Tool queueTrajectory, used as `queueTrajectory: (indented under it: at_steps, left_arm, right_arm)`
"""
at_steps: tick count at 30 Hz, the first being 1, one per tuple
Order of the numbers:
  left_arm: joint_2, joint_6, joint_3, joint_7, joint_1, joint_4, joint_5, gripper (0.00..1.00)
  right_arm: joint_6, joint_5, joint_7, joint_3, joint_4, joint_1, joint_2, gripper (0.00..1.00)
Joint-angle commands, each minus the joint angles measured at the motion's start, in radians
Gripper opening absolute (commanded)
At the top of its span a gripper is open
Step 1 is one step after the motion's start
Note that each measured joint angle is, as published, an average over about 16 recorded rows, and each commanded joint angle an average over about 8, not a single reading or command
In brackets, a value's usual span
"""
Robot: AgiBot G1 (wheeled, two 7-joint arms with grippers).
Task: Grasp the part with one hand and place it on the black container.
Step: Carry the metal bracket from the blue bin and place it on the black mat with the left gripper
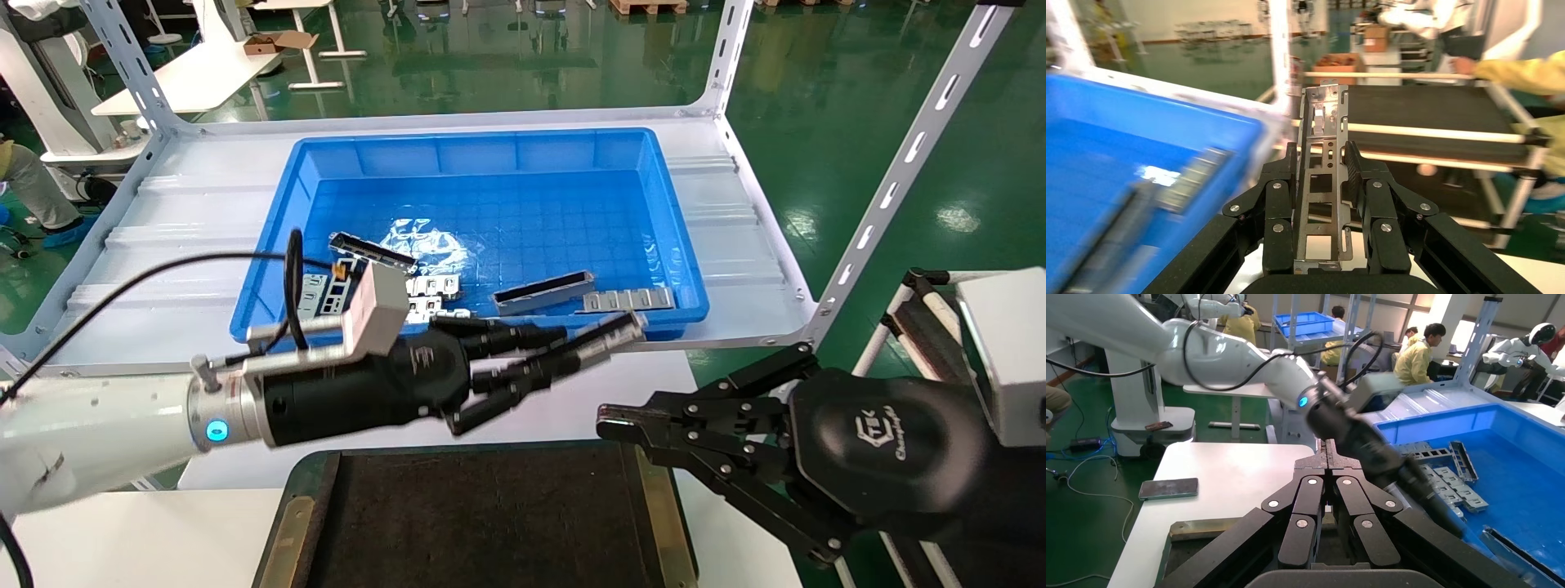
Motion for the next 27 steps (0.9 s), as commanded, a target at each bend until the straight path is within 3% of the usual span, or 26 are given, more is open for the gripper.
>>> queueTrajectory:
  at_steps: [1, 13, 27]
  left_arm:
    - [-0.012, 0.009, 0.002, -0.028, 0.042, -0.059, -0.006, 0.00]
    - [-0.055, -0.213, 0.019, -0.181, 0.343, -0.387, 0.026, 0.00]
    - [0.012, -0.758, 0.038, -0.451, 0.630, -0.581, 0.122, 0.00]
  right_arm:
    - [0.000, 0.000, 0.000, 0.000, 0.000, 0.000, 0.000, 0.00]
    - [0.000, 0.000, 0.000, 0.000, 0.000, 0.000, 0.000, 0.00]
    - [0.000, 0.000, 0.000, 0.000, 0.000, 0.000, 0.000, 0.00]
